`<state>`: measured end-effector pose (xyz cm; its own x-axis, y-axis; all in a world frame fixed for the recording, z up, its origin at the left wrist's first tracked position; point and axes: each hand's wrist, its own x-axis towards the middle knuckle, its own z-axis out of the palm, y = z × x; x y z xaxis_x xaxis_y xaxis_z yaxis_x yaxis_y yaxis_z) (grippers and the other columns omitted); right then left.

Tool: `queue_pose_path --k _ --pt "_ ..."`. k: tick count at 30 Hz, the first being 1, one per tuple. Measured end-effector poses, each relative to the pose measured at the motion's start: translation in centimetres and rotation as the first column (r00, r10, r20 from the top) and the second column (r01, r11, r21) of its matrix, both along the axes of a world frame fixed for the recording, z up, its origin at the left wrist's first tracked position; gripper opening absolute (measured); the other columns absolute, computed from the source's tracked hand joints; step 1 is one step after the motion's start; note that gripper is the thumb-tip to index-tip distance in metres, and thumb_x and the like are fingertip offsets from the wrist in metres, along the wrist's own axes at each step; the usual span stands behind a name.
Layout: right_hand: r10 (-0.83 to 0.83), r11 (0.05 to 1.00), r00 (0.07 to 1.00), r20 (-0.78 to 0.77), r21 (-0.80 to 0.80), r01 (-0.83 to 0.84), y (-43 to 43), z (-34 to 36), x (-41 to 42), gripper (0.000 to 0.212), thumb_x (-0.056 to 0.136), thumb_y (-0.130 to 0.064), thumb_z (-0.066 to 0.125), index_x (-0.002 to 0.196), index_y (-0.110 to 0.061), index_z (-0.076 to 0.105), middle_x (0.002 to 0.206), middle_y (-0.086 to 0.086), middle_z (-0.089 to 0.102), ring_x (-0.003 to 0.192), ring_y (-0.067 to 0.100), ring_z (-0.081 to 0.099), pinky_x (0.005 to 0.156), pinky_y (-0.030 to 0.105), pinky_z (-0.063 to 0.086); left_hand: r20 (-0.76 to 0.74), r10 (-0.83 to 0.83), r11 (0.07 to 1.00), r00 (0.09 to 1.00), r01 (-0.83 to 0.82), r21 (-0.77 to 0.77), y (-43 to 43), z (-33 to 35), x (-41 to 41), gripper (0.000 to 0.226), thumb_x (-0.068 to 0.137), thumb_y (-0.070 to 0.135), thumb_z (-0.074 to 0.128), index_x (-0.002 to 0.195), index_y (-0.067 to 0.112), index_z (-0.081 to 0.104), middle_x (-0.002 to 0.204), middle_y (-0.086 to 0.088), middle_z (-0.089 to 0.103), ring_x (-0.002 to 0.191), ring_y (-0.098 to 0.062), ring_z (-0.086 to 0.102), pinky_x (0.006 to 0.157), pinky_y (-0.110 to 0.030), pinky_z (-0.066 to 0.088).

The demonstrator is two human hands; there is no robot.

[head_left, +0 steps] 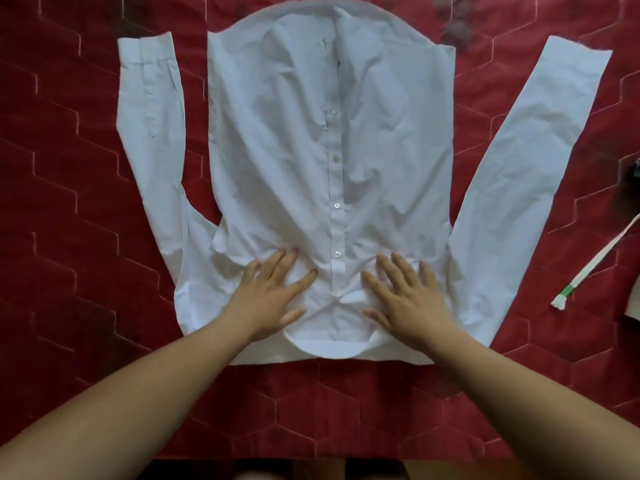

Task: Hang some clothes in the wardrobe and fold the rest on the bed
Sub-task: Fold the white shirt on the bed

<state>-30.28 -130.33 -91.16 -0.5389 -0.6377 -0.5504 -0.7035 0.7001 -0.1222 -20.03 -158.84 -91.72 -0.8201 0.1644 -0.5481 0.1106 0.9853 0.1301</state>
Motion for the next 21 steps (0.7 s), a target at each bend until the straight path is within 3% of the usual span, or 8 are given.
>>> queue_pose_path --k 3,5,8,10,12,14,17,21 --pt "-0.112 0.971 0.988 -0.111 -0.225 0.085 -3.2 0.7 -3.2 0.059 0.095 -0.065 0.038 0.126 -0.021 0.062 0.131 0.008 0.059 0.115 0.035 0.058 0.089 0.05 0.042 -0.183 0.116 0.987 0.976 -0.092 0.133 -0.6 1.3 -3.7 0.054 0.092 0.058 0.042 0.137 0.034 0.058 0.148 -0.01 0.048 0.131 -0.031 0.05 0.098 -0.049 0.036" --pt "-0.154 0.943 0.976 -0.157 -0.318 0.097 -6.2 0.8 -7.4 0.055 0.097 -0.059 0.041 0.133 -0.021 0.057 0.142 0.013 0.053 0.126 0.037 0.052 0.094 0.052 0.043 -0.285 0.228 0.968 0.931 -0.185 0.169 -2.1 1.5 -8.7 0.046 0.095 0.049 0.047 0.135 0.031 0.061 0.145 -0.009 0.05 0.131 -0.03 0.05 0.098 -0.047 0.035" --pt "-0.197 0.962 0.962 -0.188 -0.226 0.153 -10.5 0.0 -16.1 0.069 0.099 -0.063 0.031 0.158 -0.029 0.023 0.168 0.014 0.011 0.154 0.038 0.009 0.116 0.065 0.02 -0.28 0.355 0.934 0.892 -0.348 0.079 -5.5 0.7 -17.5 0.055 0.101 0.051 0.043 0.154 0.041 0.031 0.164 -0.015 0.016 0.153 -0.033 0.013 0.115 -0.055 0.021" --pt "-0.208 0.976 0.958 -0.199 -0.102 0.191 -12.2 -0.9 -21.5 0.077 0.097 -0.07 0.023 0.16 -0.035 -0.002 0.168 0.008 -0.015 0.154 0.036 -0.017 0.118 0.069 0.003 -0.186 0.341 0.932 0.921 -0.358 -0.064 -7.9 -0.7 -21.8 0.069 0.098 0.067 0.027 0.156 0.048 -0.005 0.166 -0.012 -0.019 0.153 -0.032 -0.018 0.12 -0.06 0.003" --pt "-0.234 0.97 0.96 -0.156 0.023 0.24 -12.2 -2.3 -25.3 0.082 0.091 -0.079 0.019 0.157 -0.042 -0.014 0.165 0.003 -0.027 0.15 0.034 -0.028 0.115 0.072 -0.006 -0.037 0.384 0.916 0.923 -0.385 -0.114 -10.2 -2.3 -23.7 0.077 0.091 0.079 0.02 0.149 0.053 -0.023 0.159 -0.006 -0.039 0.147 -0.031 -0.035 0.118 -0.064 -0.009" --pt "-0.324 0.942 0.945 -0.045 0.082 0.327 -11.0 -3.5 -26.8 0.087 0.082 -0.089 0.014 0.151 -0.051 -0.023 0.16 -0.002 -0.039 0.147 0.031 -0.037 0.112 0.074 -0.011 0.061 0.44 0.897 0.896 -0.436 -0.075 -11.6 -3.7 -23.6 0.08 0.082 0.089 0.015 0.141 0.059 -0.032 0.149 0.001 -0.053 0.139 -0.028 -0.047 0.115 -0.066 -0.016" --pt "-0.384 0.921 0.923 0.006 0.072 0.383 -9.6 -4.3 -26.8 0.088 0.071 -0.097 0.002 0.142 -0.058 -0.032 0.153 -0.008 -0.049 0.141 0.028 -0.046 0.109 0.075 -0.016 0.035 0.454 0.891 0.89 -0.453 -0.036 -12.1 -4.6 -23.0 0.082 0.073 0.096 0.006 0.135 0.064 -0.035 0.143 0.005 -0.059 0.132 -0.024 -0.055 0.111 -0.066 -0.022" --pt "-0.416 0.907 0.909 -0.035 0.047 0.418 -10.3 -3.8 -26.9 0.088 0.079 -0.092 0.01 0.152 -0.052 -0.017 0.162 -0.003 -0.035 0.147 0.031 -0.036 0.111 0.075 -0.012 0.067 0.466 0.885 0.882 -0.462 -0.062 -12.1 -3.7 -23.9 0.083 0.077 0.094 0.013 0.141 0.062 -0.029 0.149 0.003 -0.054 0.139 -0.028 -0.048 0.109 -0.07 -0.019"
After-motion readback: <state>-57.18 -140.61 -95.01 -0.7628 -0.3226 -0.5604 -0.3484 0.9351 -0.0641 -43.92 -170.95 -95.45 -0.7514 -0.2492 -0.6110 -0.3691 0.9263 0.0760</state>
